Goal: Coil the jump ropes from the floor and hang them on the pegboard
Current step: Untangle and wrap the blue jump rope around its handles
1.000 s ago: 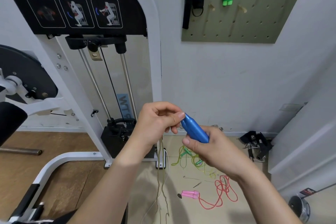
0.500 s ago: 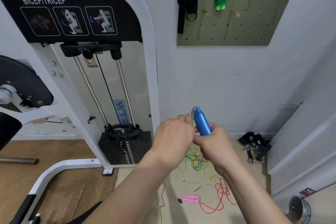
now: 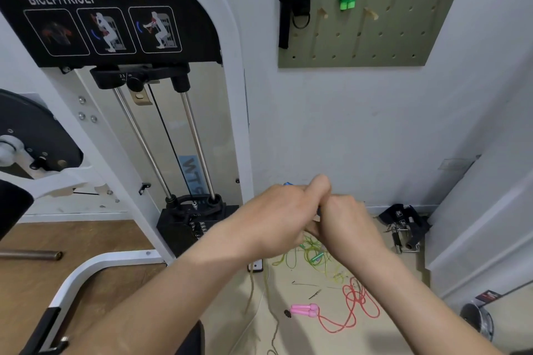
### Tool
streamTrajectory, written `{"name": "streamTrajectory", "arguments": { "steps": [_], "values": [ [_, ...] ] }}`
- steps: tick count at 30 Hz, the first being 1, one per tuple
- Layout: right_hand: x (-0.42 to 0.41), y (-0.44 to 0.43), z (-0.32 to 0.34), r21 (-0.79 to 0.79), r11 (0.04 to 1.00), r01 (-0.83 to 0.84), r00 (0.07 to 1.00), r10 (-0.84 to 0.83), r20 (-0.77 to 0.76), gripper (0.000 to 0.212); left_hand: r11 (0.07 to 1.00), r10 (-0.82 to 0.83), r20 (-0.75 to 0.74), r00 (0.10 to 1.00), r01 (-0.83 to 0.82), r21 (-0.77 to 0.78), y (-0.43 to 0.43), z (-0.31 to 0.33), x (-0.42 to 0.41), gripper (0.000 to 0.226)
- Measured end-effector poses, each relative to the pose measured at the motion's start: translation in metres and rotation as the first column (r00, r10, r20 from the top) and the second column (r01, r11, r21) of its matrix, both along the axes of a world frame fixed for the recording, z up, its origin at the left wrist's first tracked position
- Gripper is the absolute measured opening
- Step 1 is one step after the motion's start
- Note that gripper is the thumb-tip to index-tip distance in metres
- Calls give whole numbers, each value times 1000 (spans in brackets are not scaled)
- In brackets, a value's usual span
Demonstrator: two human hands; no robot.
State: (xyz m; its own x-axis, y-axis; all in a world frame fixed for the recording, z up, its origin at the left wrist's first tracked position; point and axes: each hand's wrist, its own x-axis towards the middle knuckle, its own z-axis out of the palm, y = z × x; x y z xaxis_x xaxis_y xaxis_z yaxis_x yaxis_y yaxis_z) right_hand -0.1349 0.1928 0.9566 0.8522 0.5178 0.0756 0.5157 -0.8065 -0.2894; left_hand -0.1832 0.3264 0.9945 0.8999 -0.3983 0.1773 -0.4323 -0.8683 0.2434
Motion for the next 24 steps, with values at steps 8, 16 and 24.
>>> {"name": "streamTrajectory", "arguments": {
  "steps": [8,16,24],
  "values": [
    [-4,-3,11,7,995,-103,991,102,83,47,835,-39,-373,927,-174,-522,15,18,9,28],
    [-7,-14,15,56,966,-251,963,243,115,40,870,105,-306,946,-237,-432,38,32,21,13],
    [-5,-21,30,328,899,-289,956,287,54,35,267,-225,-510,830,-451,-852,33,-24,23,35]
  ]
}}
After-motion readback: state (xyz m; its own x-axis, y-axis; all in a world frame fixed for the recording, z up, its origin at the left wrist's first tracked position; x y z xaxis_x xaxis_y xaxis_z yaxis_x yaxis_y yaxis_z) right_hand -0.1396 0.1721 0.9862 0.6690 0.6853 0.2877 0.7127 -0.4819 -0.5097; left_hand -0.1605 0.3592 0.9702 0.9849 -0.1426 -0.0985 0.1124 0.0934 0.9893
